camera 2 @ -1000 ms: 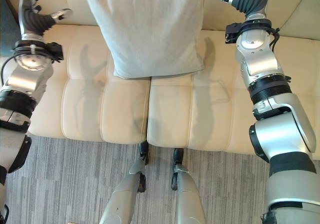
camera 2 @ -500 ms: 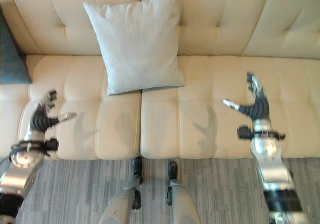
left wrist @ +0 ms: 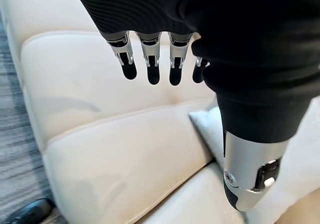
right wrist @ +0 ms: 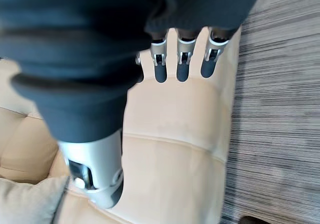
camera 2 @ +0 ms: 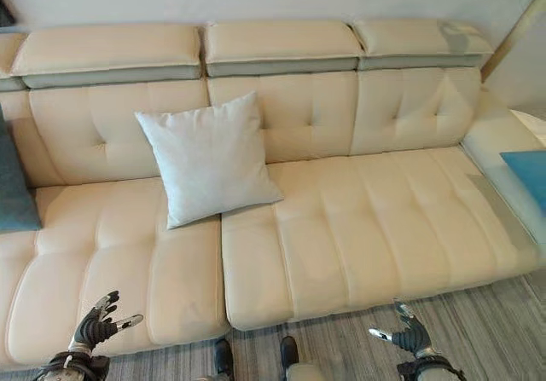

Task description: Pick up all the scattered cushions and arrange them neatly on the sofa.

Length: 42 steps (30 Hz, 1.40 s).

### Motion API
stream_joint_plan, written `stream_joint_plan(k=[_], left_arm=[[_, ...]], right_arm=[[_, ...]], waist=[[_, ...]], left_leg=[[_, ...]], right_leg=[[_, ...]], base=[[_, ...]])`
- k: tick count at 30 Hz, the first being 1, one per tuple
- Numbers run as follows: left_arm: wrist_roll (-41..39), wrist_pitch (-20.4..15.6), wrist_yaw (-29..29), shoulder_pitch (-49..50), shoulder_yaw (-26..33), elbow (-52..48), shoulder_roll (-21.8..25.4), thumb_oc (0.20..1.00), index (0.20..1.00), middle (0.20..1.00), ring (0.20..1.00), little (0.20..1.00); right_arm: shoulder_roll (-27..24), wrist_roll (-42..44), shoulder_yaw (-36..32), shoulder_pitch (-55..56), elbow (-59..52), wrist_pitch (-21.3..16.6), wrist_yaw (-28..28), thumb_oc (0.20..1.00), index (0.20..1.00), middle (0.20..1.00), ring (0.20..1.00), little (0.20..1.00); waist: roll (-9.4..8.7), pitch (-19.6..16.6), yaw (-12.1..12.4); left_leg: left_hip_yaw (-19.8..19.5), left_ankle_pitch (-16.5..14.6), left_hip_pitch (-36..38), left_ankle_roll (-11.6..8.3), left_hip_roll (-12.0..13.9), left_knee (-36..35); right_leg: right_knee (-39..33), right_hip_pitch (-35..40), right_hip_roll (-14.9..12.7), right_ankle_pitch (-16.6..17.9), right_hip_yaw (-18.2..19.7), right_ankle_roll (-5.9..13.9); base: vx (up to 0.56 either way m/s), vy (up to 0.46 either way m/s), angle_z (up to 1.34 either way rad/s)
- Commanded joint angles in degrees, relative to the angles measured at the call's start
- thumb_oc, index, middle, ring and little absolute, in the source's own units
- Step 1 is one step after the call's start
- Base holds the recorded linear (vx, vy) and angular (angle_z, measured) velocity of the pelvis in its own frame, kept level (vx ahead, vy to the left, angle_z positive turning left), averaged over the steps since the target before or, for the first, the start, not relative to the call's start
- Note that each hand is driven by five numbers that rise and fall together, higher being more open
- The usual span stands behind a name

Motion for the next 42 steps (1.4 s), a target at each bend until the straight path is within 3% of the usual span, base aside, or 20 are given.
stream_joint_plan(k=[1,5,6,8,11,12,14,15,18,19,24,30,33,34,35,37,39,40,41,42], left_arm=[[2.3,-1.6,2.2,-4.2,0.6,0.1,3.2,1.000,1.000,1.000,1.000,1.000],[2.5,-1.2,3.2,-4.3,0.2,0.7,2.8,1.000,1.000,1.000,1.000,1.000],[2.9,-1.5,3.6,-5.0,-0.9,0.1,2.6,1.000,1.000,1.000,1.000,1.000],[3.0,-1.5,4.0,-5.6,-1.4,0.4,2.2,1.000,1.000,1.000,1.000,1.000],[2.2,-1.6,4.7,-7.2,-2.2,0.8,0.9,1.000,1.000,1.000,1.000,1.000],[2.0,-1.6,4.8,-8.3,-2.8,1.3,0.1,1.000,1.000,1.000,1.000,1.000],[1.9,-1.7,4.2,-8.1,-3.2,1.2,-0.2,1.000,1.000,1.000,1.000,1.000],[1.9,-1.7,4.2,-8.1,-3.2,1.2,-0.2,1.000,1.000,1.000,1.000,1.000],[1.5,-2.1,3.2,-6.7,-2.8,-0.4,-0.4,1.000,1.000,1.000,1.000,1.000],[1.3,-2.0,3.1,-6.1,-2.6,-0.5,-0.7,1.000,1.000,1.000,1.000,1.000],[1.7,-1.4,2.8,-5.5,-2.7,0.6,-1.4,1.000,1.000,1.000,1.000,1.000],[4.3,-0.3,1.8,-6.3,-4.5,-0.2,-0.3,1.000,1.000,1.000,1.000,1.000],[5.5,0.1,1.0,-6.2,-5.8,-0.7,-0.1,1.000,1.000,1.000,1.000,1.000],[5.5,0.1,1.0,-6.2,-5.8,-0.7,-0.1,1.000,1.000,1.000,1.000,1.000],[5.7,0.1,0.8,-6.5,-6.2,-1.3,-0.1,1.000,1.000,1.000,1.000,1.000],[5.5,0.0,1.0,-6.8,-6.2,-1.9,0.0,1.000,1.000,1.000,1.000,1.000],[5.4,0.0,1.0,-7.3,-6.4,-3.8,0.5,1.000,1.000,1.000,1.000,1.000],[5.5,0.0,1.1,-7.3,-6.1,-4.9,0.8,1.000,1.000,1.000,1.000,1.000],[5.9,0.1,0.9,-7.0,-6.2,-5.0,0.5,1.000,1.000,1.000,1.000,1.000],[6.1,0.2,0.6,-6.7,-6.3,-5.1,0.3,1.000,1.000,1.000,1.000,1.000]], right_arm=[[0.3,0.4,1.4,-3.1,-0.1,-1.7,-2.1,1.000,1.000,1.000,1.000,1.000],[0.8,0.3,2.1,-3.6,1.1,-1.6,-2.6,1.000,1.000,1.000,1.000,1.000],[0.8,0.6,2.7,-4.4,0.7,-1.4,-3.2,1.000,1.000,1.000,1.000,1.000],[0.5,1.0,3.0,-4.9,0.3,-1.4,-3.4,1.000,1.000,1.000,1.000,1.000],[-0.8,2.1,2.7,-5.6,-1.2,-1.6,-4.7,1.000,1.000,1.000,1.000,1.000],[-1.4,2.7,2.5,-6.5,-0.7,-1.3,-5.1,1.000,1.000,1.000,1.000,1.000],[-1.8,2.7,2.2,-6.3,-1.1,-1.0,-5.1,1.000,1.000,1.000,1.000,1.000],[-1.8,2.7,2.2,-6.3,-1.1,-1.0,-5.1,1.000,1.000,1.000,1.000,1.000],[-3.0,3.2,2.1,-5.2,-3.2,-1.3,-3.8,1.000,1.000,1.000,1.000,1.000],[-3.0,3.1,2.1,-5.2,-3.3,-1.3,-3.4,1.000,1.000,1.000,1.000,1.000],[-1.7,2.8,1.1,-4.4,-1.6,-0.9,-3.3,1.000,1.000,1.000,1.000,1.000],[-0.6,3.4,1.8,-5.0,-0.8,-0.3,-3.5,1.000,1.000,1.000,1.000,1.000],[0.0,3.8,2.9,-5.7,-2.1,-0.1,-2.8,1.000,1.000,1.000,1.000,1.000],[0.0,3.8,2.9,-5.7,-2.1,-0.1,-2.8,1.000,1.000,1.000,1.000,1.000],[0.3,3.6,3.3,-6.1,-2.5,-0.3,-2.6,1.000,1.000,1.000,1.000,1.000],[0.4,3.6,3.5,-6.6,-2.8,-0.3,-2.7,1.000,1.000,1.000,1.000,1.000],[0.5,3.5,3.4,-6.8,-3.8,-0.5,-3.2,1.000,1.000,1.000,1.000,1.000],[0.7,2.9,3.9,-7.3,-4.6,-0.5,-3.6,1.000,1.000,1.000,1.000,1.000],[0.7,2.7,3.9,-7.1,-5.1,-0.5,-3.6,1.000,1.000,1.000,1.000,1.000],[0.8,2.7,3.8,-6.8,-5.5,-0.3,-3.3,1.000,1.000,1.000,1.000,1.000]], waist=[[0.33,3.0,2.0],[0.15,1.8,3.8],[-0.68,1.7,5.9],[-0.66,1.6,6.3],[1.11,3.1,6.1],[1.92,4.6,5.4],[1.52,5.3,4.4],[1.68,5.1,4.3],[-0.20,5.7,3.3],[-0.19,5.6,3.3],[0.36,2.6,2.1],[-0.52,1.2,0.5],[-1.12,2.0,-0.4],[-1.18,1.9,-0.3],[-1.27,2.5,-0.9],[-1.39,2.6,-0.6],[-0.85,2.9,0.1],[0.25,2.6,1.0],[0.29,2.3,1.0],[0.24,1.9,0.3]], left_leg=[[-4.4,-3.0,-0.7,-1.65,2.4,2.8],[-5.0,-1.1,-2.3,-2.16,2.7,2.0],[-5.6,1.8,-6.4,-3.53,3.3,2.2],[-5.9,3.7,-8.3,-4.28,3.6,2.4],[-5.5,7.4,-12.3,-7.08,5.2,1.3],[-5.7,6.1,-12.8,-7.11,4.7,1.8],[-7.9,3.0,-12.2,-5.87,2.8,6.5],[-8.0,3.0,-12.5,-5.87,2.9,6.6],[-13.2,-8.2,-9.4,-4.63,-1.3,18.0],[-13.9,-9.7,-7.4,-4.53,-1.6,17.5],[-13.5,-8.4,-2.2,-3.91,-0.8,10.5],[-11.8,-8.7,1.1,-2.71,-0.9,7.0],[-6.6,-10.2,2.8,-1.43,-0.4,7.1],[-6.5,-10.0,2.7,-1.44,-0.4,7.1],[-3.3,-10.9,3.3,-0.92,0.1,7.6],[-1.4,-11.0,3.4,-0.88,0.7,7.7],[2.7,-11.1,4.5,-1.16,2.6,7.5],[6.1,-11.7,5.9,-1.98,4.4,6.7],[8.6,-11.9,7.0,-2.22,5.0,6.7],[9.9,-12.2,7.9,-2.19,5.0,6.9]], right_leg=[[16.9,0.0,-1.3,-4.7,-2.0,3.32],[21.1,4.3,-0.9,-5.4,-2.8,2.96],[13.1,9.9,0.0,-12.5,-4.7,0.84],[9.4,10.3,1.1,-13.9,-4.3,-0.15],[3.6,9.2,3.9,-13.6,-4.5,-1.70],[3.4,7.4,3.8,-12.2,-5.7,-1.86],[3.4,6.1,2.4,-10.6,-6.9,-1.62],[3.3,5.9,2.6,-10.4,-7.0,-1.65],[3.1,3.2,-0.2,-7.3,-6.3,-1.68],[3.1,3.3,-0.1,-7.2,-6.0,-1.66],[3.0,3.4,0.7,-7.0,-6.5,-1.30],[1.8,3.4,1.5,-5.3,-2.9,-0.62],[3.2,1.4,2.9,-3.7,1.5,0.33],[3.1,1.2,2.9,-3.5,1.7,0.32],[4.3,-0.4,3.1,-2.9,2.0,1.06],[4.8,-1.5,2.7,-2.6,0.3,1.29],[7.0,-2.5,-0.6,-3.3,-9.7,0.96],[8.7,-1.9,-4.4,-5.4,-20.3,0.94],[8.7,-1.1,-5.5,-5.8,-23.1,0.53],[9.0,-1.3,-5.7,-5.6,-22.6,0.55]], base=[[-0.31,-0.032,0.07],[-0.25,-0.124,0.15],[-0.16,-0.157,-0.09],[-0.23,-0.187,0.01],[-0.42,-0.173,-0.06],[-0.37,-0.096,0.53],[-0.34,-0.025,0.70],[-0.34,0.000,0.49],[-0.27,0.047,0.19],[-0.15,0.099,-0.24],[0.01,0.066,-0.15],[-0.04,0.053,-0.25],[-0.08,0.066,-1.06],[-0.10,0.049,-1.50],[-0.08,-0.008,-1.65],[-0.06,-0.036,-1.77],[-0.04,-0.104,-2.05],[0.01,-0.147,-2.18],[0.08,-0.164,-1.64],[0.13,-0.180,-2.21]])
